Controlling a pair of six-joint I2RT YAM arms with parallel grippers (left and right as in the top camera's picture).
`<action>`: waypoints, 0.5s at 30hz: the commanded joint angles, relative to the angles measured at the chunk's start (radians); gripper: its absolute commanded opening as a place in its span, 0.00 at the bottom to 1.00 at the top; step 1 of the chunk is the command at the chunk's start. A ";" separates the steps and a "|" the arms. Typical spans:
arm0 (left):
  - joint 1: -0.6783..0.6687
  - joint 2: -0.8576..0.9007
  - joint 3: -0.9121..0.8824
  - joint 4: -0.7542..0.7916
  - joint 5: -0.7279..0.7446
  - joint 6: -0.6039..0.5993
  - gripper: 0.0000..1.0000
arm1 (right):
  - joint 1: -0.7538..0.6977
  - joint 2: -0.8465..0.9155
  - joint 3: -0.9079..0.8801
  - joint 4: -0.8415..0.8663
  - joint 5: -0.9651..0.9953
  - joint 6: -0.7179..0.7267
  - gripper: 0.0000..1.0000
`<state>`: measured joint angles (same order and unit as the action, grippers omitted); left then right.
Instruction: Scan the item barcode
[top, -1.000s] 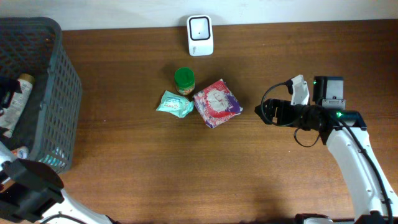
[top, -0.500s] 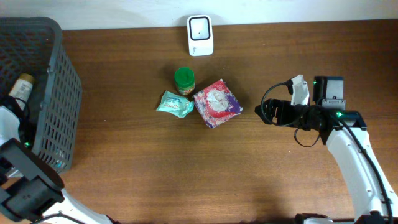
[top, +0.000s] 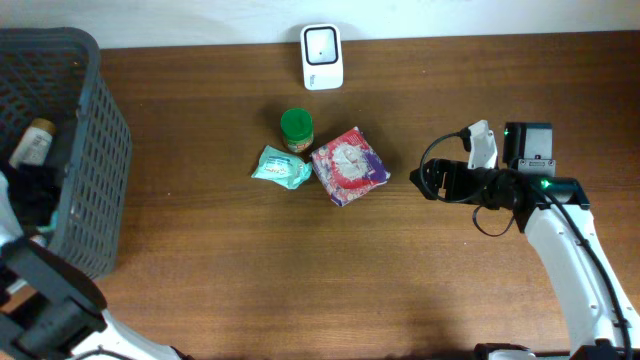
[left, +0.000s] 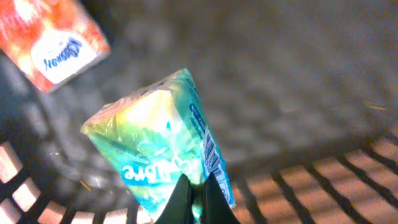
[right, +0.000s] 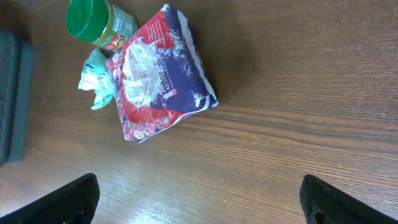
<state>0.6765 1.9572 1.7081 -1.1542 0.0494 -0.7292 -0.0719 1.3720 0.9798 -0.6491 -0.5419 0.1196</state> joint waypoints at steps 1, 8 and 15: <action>0.006 -0.157 0.373 -0.009 0.068 0.095 0.00 | 0.007 0.000 0.009 0.002 0.005 -0.011 0.98; -0.330 -0.354 0.560 -0.064 0.209 0.449 0.00 | 0.007 0.000 0.009 0.002 0.005 -0.011 0.98; -0.806 -0.205 0.377 -0.215 0.013 0.664 0.00 | 0.007 0.000 0.009 0.002 0.005 -0.011 0.98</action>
<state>-0.0574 1.6958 2.1513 -1.3502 0.1558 -0.1440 -0.0719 1.3720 0.9798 -0.6491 -0.5419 0.1192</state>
